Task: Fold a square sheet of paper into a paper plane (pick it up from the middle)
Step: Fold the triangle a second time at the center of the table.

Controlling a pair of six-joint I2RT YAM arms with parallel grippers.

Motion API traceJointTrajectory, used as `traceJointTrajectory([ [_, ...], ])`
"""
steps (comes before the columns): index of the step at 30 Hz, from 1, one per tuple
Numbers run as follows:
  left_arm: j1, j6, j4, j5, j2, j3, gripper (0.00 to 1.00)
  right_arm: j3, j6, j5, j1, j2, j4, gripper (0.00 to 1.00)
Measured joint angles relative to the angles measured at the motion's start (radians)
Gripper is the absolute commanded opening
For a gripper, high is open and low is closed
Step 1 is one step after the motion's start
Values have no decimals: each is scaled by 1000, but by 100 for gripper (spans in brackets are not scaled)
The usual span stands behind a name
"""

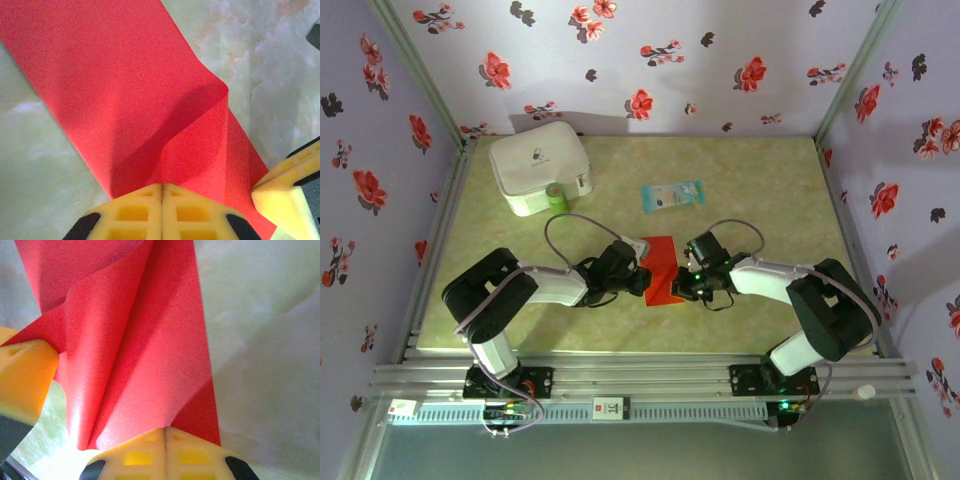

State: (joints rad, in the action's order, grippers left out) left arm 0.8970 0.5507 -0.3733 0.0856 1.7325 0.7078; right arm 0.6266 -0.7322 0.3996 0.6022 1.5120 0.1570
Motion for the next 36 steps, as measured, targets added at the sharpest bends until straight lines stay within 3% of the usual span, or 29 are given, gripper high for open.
traceJointTrajectory([
  [36,-7,0,29,-1,21,26,6,1,0,-1,0,0,2,2],
])
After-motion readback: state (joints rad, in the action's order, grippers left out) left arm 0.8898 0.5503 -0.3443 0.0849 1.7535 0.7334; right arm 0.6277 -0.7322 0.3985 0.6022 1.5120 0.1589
